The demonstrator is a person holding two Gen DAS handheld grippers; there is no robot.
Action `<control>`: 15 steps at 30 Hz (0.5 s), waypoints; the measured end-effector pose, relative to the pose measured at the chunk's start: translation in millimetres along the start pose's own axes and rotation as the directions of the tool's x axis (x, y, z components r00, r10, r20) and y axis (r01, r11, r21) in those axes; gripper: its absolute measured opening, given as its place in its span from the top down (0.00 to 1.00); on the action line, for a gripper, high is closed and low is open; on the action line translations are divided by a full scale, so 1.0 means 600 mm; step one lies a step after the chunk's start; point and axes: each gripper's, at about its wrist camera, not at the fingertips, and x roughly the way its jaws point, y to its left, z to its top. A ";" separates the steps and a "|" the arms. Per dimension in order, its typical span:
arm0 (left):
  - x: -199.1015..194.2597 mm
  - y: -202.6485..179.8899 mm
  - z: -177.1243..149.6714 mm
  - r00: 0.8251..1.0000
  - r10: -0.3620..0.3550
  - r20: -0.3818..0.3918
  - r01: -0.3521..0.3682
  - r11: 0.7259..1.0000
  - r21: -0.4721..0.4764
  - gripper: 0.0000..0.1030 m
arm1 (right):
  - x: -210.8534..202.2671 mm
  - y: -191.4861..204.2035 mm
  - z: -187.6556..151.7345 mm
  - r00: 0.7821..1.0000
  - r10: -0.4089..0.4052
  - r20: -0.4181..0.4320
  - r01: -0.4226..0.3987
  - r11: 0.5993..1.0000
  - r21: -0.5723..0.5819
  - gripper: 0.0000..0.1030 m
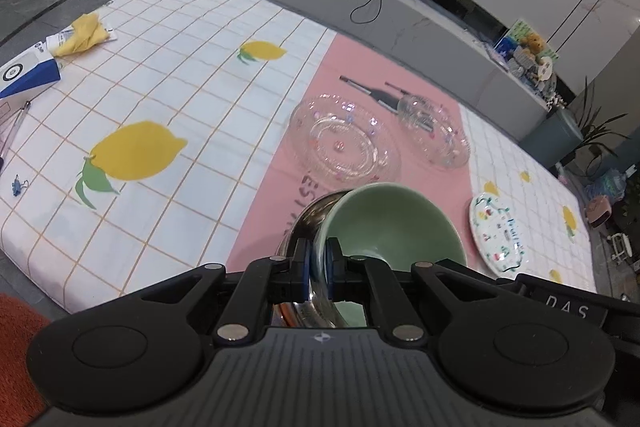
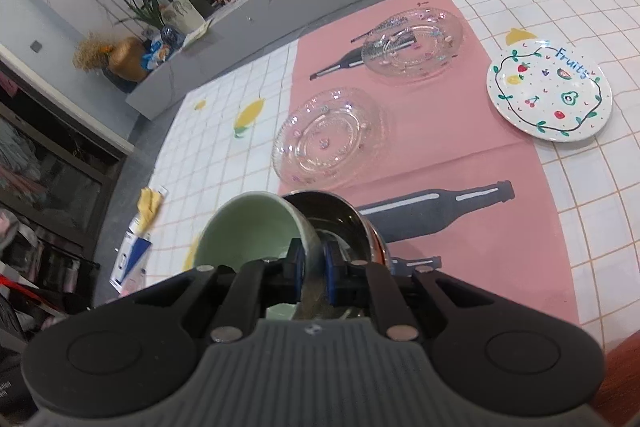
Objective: Organize plates and bowls
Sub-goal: 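Lift the green bowl and lower it into the stacked steel bowls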
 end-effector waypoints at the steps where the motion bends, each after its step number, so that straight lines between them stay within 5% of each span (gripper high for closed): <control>1: 0.002 0.000 -0.001 1.000 0.001 -0.004 -0.001 1.000 0.001 0.92 | 0.004 -0.001 -0.001 1.000 -0.006 -0.002 0.006 1.000 -0.005 0.91; 15: 0.023 -0.018 -0.014 0.999 0.028 -0.024 -0.026 0.997 0.066 0.92 | 0.016 -0.019 -0.007 0.999 -0.046 -0.003 0.046 0.999 0.001 0.92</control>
